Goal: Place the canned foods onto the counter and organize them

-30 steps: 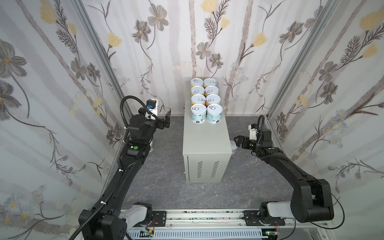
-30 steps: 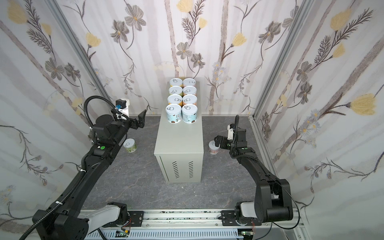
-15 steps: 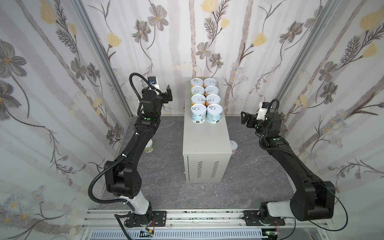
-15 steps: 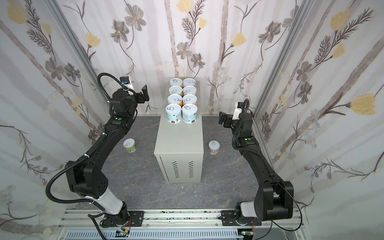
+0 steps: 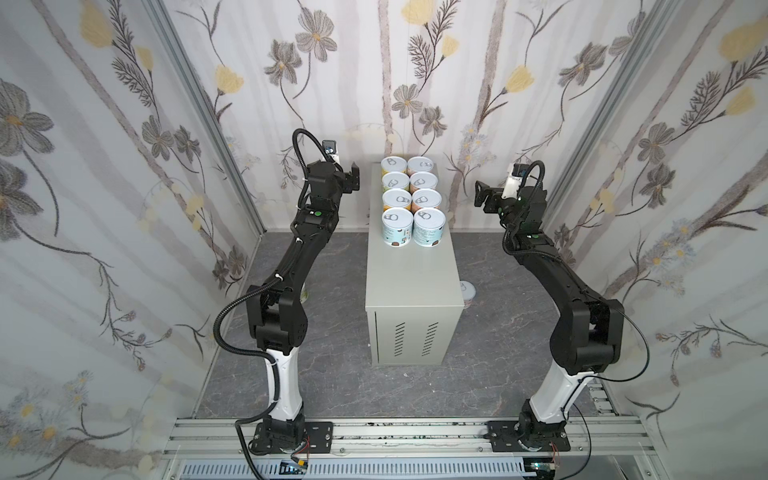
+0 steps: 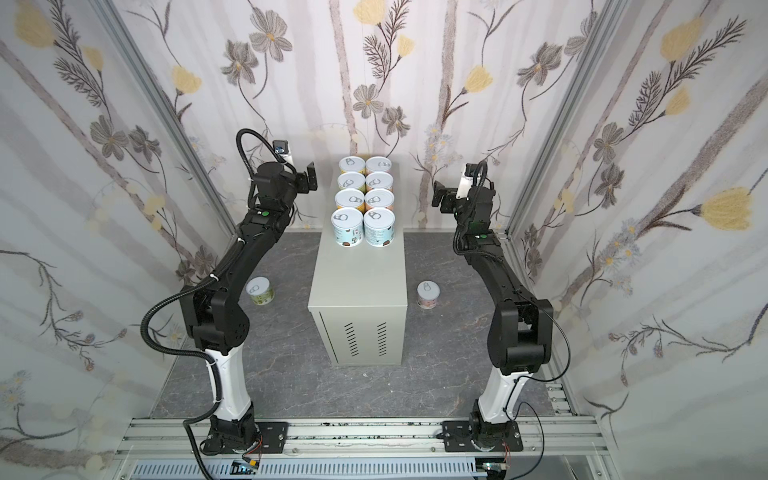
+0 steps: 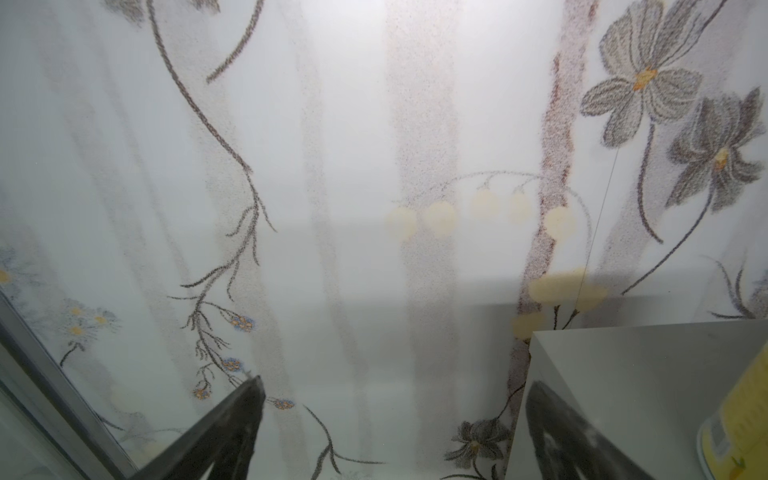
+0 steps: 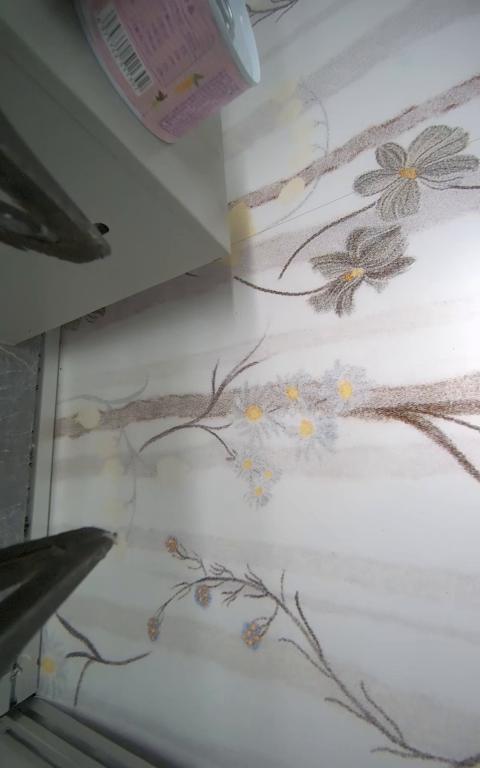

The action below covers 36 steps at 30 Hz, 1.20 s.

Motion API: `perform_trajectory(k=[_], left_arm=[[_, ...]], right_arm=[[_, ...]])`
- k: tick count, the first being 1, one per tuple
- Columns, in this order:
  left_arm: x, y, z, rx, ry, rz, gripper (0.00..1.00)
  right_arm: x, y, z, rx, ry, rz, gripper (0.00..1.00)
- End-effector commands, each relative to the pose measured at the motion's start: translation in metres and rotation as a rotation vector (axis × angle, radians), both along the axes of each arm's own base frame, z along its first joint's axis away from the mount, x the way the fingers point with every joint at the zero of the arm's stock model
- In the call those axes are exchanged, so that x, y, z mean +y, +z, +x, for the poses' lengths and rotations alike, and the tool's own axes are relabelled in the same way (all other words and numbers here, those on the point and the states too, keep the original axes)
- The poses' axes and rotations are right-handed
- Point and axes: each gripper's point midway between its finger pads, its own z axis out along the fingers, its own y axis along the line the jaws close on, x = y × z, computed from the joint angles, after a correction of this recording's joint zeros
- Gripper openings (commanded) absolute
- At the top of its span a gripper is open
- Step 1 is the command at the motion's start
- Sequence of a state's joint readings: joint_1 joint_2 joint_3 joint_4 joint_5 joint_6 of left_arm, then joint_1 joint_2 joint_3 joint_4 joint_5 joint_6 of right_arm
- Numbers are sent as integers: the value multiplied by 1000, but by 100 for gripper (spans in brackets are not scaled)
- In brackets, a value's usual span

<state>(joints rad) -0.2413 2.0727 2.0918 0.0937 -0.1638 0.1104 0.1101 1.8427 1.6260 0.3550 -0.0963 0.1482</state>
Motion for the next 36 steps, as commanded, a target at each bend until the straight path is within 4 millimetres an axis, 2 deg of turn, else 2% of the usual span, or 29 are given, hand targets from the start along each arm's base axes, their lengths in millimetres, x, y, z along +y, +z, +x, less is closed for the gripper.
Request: perform_trajectory(k=[1,9,16,24,36], left_arm=[[-11,2,4,-10,-37,50,100],[-30,-4,11,-13,-77,112,100],[-39,-3,12,-25,-105,125,100],[-49,-8,13,-30,-137,160,100],[-52,12,9,-104,-160,142,100]], right_arm=[[17,21,5,-102,59,-28,100],[56,23,18,-131,143,-58,100],[73,24,19,-142,159,-49,100],[80,30,19,-147,158,-60,100],[83,31,20,-149,159,-62,100]])
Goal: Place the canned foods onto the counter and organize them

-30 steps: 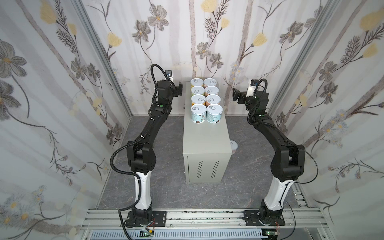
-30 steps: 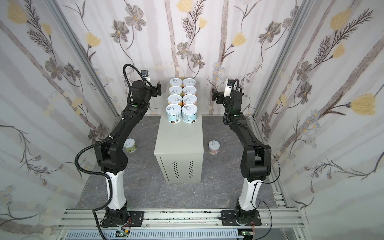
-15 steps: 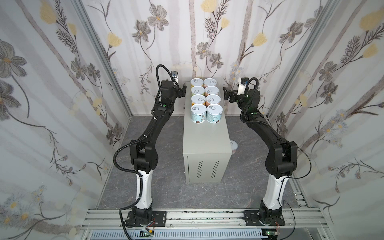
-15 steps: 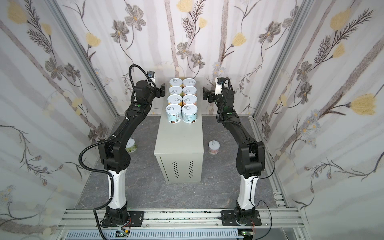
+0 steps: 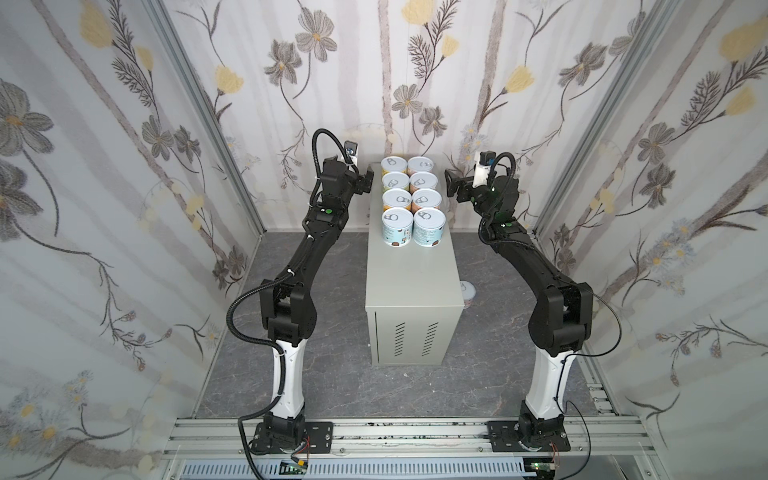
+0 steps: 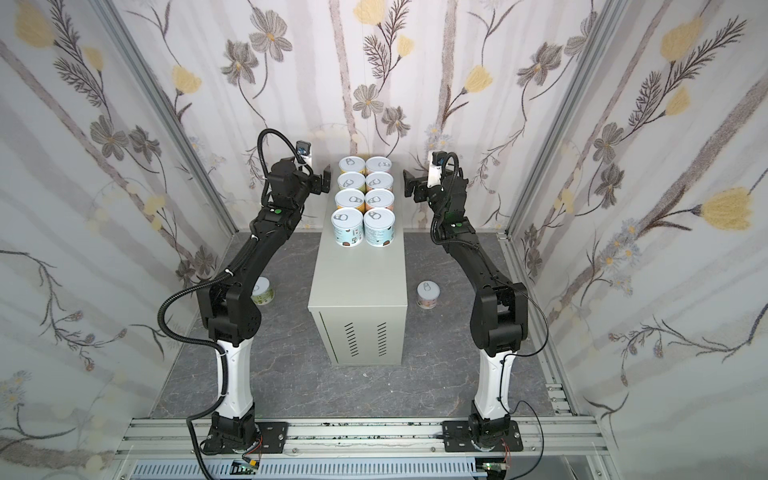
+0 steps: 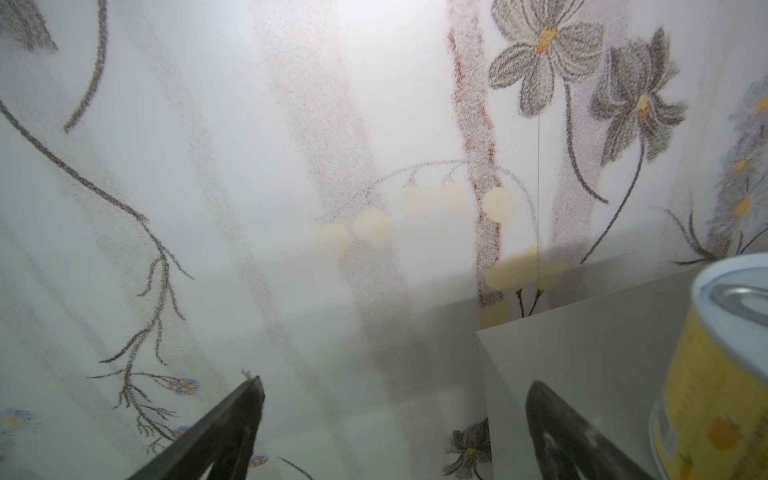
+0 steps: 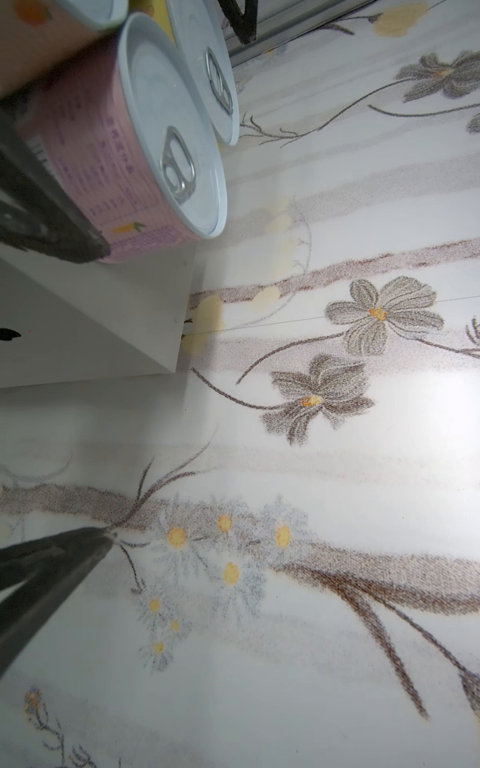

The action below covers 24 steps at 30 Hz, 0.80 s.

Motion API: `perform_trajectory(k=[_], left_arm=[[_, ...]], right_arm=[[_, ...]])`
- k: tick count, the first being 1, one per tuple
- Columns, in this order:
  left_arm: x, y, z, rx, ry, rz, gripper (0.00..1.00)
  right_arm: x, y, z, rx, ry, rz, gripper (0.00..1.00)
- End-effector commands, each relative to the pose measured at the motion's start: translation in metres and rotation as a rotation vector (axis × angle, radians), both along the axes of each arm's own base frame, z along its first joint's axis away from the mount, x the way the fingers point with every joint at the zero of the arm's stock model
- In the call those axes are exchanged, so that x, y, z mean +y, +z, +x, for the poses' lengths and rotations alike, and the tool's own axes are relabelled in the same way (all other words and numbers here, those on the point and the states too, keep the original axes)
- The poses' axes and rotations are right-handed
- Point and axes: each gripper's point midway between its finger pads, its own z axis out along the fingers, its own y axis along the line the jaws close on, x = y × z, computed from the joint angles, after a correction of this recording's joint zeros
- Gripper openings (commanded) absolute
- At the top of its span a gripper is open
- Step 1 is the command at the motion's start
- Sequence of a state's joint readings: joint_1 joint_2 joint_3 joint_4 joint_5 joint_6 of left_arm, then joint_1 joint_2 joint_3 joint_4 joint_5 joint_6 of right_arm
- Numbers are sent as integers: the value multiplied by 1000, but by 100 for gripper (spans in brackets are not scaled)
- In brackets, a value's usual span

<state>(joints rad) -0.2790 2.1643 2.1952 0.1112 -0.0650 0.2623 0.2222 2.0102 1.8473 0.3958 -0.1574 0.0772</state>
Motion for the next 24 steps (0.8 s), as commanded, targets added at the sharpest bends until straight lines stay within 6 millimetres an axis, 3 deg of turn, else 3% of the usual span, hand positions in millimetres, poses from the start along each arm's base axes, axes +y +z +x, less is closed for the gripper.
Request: perform_trajectory(k=[1,24], left_arm=[[-7,16,-3,-60,-35,-9,100],[-18,11,-1,-65,-98,-8,100]], right_arm=[[0,9,0,-33,-6,-1,100],[4,19,0,-50,4,-7,100]])
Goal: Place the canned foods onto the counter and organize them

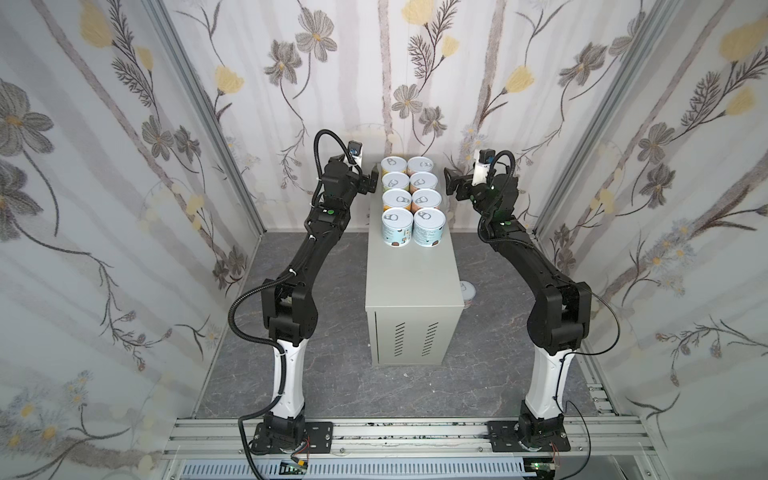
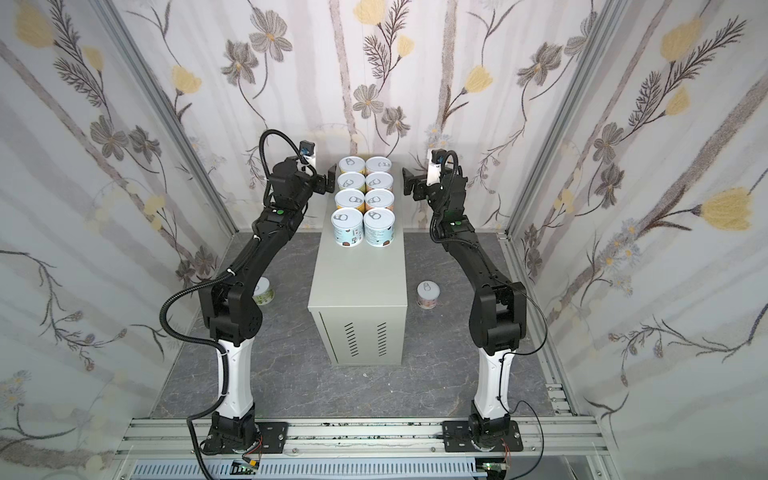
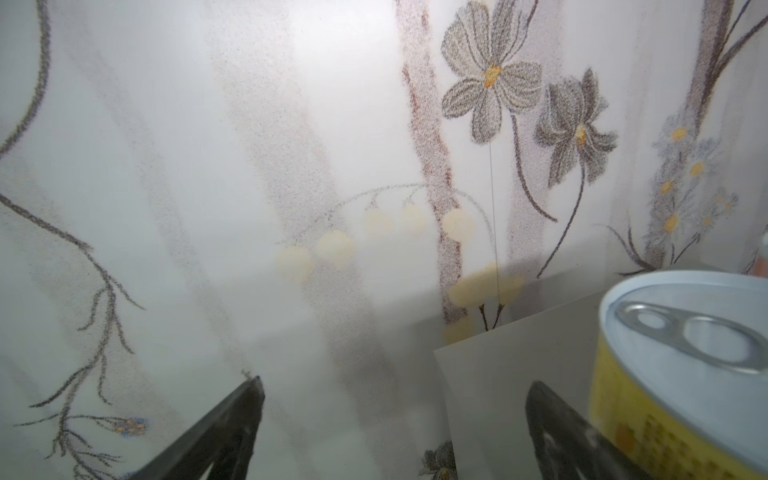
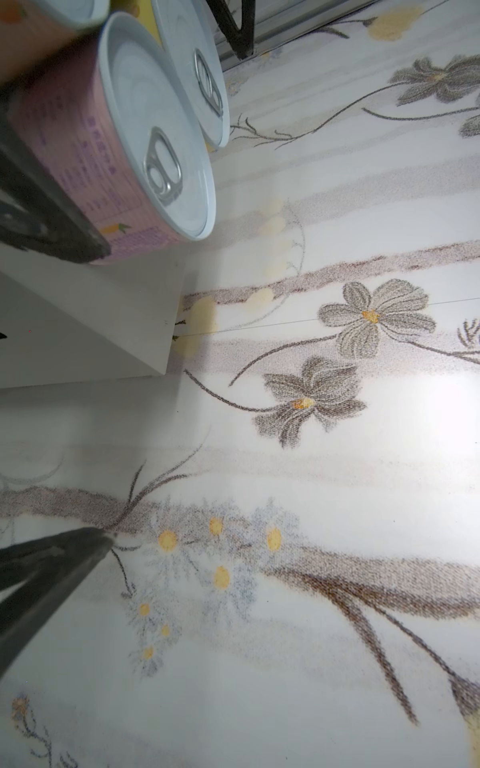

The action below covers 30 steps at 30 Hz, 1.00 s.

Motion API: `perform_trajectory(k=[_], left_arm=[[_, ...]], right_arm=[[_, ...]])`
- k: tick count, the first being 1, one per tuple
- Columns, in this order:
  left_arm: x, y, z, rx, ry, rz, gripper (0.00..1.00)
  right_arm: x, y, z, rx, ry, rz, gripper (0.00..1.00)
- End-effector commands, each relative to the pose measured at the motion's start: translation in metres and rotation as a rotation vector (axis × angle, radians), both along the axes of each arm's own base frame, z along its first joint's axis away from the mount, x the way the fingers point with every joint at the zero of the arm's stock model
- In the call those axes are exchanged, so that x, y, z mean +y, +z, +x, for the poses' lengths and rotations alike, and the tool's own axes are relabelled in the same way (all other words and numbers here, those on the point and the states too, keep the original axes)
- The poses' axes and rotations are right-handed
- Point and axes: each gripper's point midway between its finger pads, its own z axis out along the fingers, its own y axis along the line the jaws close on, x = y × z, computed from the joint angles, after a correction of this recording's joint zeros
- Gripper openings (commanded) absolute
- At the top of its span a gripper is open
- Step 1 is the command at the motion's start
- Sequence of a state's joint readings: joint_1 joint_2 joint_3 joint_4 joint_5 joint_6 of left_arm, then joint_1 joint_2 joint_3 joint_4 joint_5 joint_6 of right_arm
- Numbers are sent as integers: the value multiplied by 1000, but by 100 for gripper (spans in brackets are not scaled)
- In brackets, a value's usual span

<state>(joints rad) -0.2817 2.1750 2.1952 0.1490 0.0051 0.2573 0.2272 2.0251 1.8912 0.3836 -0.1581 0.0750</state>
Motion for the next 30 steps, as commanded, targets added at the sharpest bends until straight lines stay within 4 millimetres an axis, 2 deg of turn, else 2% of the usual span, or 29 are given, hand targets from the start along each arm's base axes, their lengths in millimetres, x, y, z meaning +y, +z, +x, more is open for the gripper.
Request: perform_trajectory(k=[1,8,30], left_arm=[[-5,9,-1,-42,-31,0,100],[-11,6,-1,-45,-73,5,100],[-16,-1,-1,-30,-125,15,100]], right_arm=[[1,9,-1,-30,-2,-12,100],[0,13,-2,-37,-9,-16,100],[4,5,5,-20,4,-22,100]])
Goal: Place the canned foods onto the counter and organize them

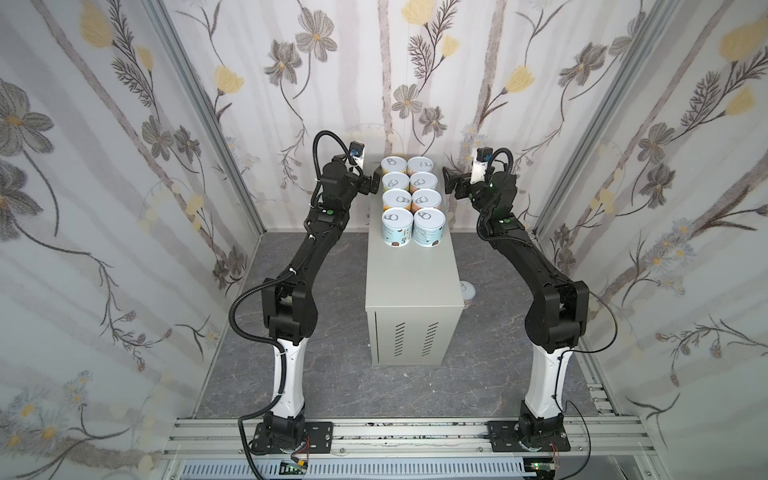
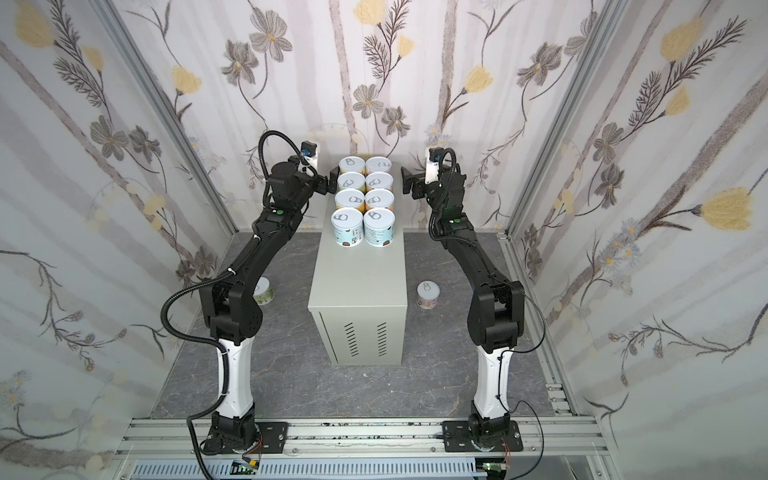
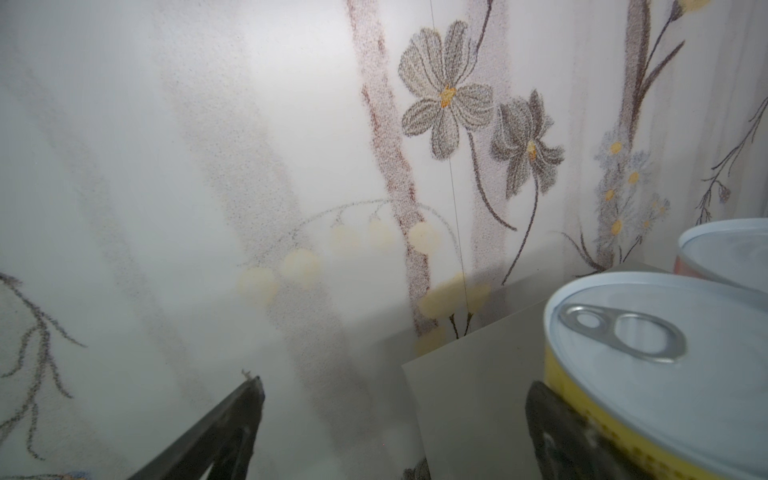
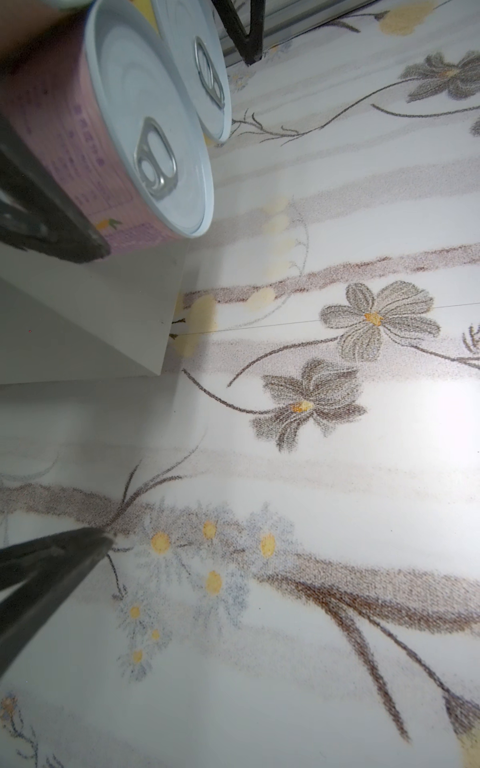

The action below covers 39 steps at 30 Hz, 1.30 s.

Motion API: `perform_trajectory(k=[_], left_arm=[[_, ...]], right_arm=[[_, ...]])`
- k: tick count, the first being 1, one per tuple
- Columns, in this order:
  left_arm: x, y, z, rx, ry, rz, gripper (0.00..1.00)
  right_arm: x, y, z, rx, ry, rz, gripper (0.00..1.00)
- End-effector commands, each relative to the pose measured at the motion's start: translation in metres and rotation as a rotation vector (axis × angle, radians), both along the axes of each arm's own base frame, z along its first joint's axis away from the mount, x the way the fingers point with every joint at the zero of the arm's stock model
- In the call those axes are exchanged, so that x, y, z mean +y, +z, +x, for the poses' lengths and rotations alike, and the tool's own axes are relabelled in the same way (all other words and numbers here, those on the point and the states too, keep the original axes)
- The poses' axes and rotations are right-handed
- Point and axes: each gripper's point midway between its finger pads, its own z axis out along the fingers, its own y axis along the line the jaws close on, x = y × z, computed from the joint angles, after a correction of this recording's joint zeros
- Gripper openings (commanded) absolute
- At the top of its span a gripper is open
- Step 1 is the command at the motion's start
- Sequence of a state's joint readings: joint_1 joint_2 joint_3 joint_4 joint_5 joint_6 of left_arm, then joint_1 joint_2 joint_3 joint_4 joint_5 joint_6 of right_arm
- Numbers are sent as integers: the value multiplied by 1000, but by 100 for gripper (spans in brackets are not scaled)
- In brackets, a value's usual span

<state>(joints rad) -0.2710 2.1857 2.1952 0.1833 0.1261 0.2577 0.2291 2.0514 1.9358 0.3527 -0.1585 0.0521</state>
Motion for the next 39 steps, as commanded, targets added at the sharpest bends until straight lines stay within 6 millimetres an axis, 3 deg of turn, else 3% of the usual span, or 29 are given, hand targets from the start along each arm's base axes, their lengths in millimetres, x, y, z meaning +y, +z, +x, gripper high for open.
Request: perform_trajectory(k=[1,39], left_arm=[[-3,-3,1,-4,-17,11,100],[-8,-11,0,14,-55,11,100]], right_arm=[[2,7,-1,-26,7,2,100],[7,0,6,-3,12,6,100]])
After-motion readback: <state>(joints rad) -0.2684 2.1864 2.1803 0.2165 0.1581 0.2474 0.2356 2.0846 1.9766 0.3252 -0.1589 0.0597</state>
